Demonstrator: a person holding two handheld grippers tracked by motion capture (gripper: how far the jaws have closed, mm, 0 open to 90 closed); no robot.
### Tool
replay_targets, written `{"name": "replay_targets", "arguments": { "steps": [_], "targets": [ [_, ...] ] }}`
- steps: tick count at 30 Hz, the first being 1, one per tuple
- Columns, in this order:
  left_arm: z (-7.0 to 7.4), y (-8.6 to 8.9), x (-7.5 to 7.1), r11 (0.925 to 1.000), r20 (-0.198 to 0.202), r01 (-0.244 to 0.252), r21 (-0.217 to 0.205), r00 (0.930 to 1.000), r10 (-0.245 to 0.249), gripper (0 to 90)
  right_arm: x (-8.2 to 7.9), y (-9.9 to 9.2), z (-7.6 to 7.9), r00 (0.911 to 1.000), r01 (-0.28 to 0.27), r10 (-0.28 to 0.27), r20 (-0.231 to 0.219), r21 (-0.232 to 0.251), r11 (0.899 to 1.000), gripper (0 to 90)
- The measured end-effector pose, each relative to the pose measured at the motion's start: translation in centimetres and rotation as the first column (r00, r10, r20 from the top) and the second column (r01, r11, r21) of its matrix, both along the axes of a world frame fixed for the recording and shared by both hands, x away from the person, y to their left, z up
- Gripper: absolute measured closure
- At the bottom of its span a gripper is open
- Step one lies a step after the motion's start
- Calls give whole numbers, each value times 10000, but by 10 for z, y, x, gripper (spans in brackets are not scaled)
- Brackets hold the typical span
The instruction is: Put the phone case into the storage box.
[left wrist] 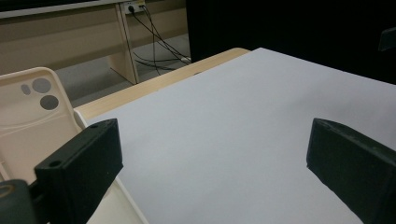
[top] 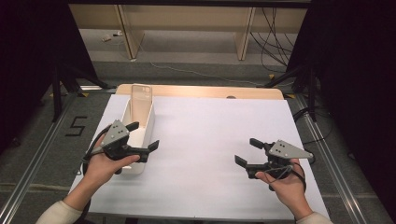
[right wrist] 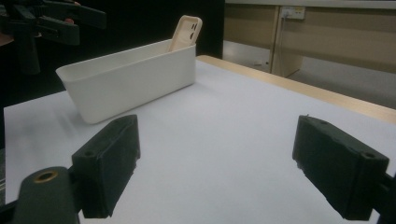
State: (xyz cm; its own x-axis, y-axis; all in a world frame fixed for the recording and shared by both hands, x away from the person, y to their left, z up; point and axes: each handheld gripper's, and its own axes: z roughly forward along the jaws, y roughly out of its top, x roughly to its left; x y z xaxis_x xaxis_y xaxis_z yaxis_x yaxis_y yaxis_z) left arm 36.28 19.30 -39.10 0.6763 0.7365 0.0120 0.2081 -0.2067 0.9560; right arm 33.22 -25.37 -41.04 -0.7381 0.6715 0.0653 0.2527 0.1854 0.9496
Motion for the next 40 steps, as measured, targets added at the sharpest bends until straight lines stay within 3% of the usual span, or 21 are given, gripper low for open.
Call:
{"name": "replay_targets", "arguments": {
  "steps": [10,11,12,13,40],
  "targets": [
    [-2,0,-3,9999,24,28,125,10000,-28,32,0,0,0,10000,-10,10,-29,14,10000,161],
    [-3,0,-3,9999,21,18,112,10000,-19,32,2,2,-2,9998,-101,95,183,333,9994,161],
    [-3,1,-3,9999,42,27,125,10000,-28,32,2,2,-2,9995,-105,96,295,311,9995,162],
    [-3,1,-3,9999,37,41,134,10000,-42,32,1,2,-2,9999,-107,103,138,344,9994,162],
    [-8,0,-6,9996,-24,69,289,10000,-68,34,2,2,-2,10000,-27,25,59,304,9995,161]
  ]
}}
